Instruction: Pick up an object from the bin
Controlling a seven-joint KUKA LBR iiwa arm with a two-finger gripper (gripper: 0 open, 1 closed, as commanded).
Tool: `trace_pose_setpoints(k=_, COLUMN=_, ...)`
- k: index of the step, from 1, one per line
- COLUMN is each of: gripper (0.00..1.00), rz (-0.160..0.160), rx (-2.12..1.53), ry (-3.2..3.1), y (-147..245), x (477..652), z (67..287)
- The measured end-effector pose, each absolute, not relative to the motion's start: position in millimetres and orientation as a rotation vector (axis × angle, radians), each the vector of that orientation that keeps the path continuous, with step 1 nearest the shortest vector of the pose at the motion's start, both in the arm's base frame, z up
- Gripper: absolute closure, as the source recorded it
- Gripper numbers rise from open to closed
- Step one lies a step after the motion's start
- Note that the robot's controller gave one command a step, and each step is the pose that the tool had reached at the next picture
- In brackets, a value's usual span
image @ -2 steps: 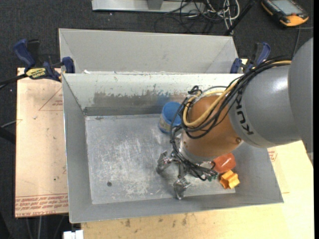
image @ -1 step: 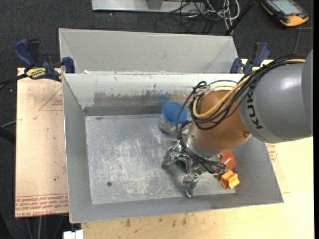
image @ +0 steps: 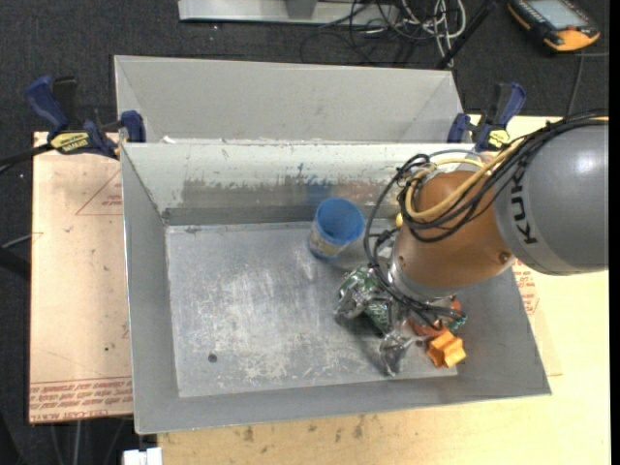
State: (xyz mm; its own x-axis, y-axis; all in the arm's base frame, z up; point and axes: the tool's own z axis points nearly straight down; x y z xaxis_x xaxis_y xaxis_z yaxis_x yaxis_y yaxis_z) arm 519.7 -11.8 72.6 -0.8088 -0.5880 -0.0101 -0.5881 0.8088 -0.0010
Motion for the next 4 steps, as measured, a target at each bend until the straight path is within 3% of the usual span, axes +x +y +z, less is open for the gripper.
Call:
trace_pose_setpoints(k=1, gripper=1.0, rz=-0.001, rx=-1.006, ry=2.973, y=-69.6, x=572.3, z=73.9)
trace_pose_setpoints(k=2, gripper=1.0, rz=-0.001, rx=-1.006, ry=2.973, y=-69.6, x=572.3, z=73.9)
trace_pose_setpoints(k=3, gripper=1.0, rz=0.007, rx=-1.075, ry=2.955, y=-60.8, x=566.8, z=117.4)
trace_pose_setpoints(k=4, gripper=1.0, rz=0.006, rx=-1.158, ry=2.921, y=-68.9, x=550.4, z=178.2)
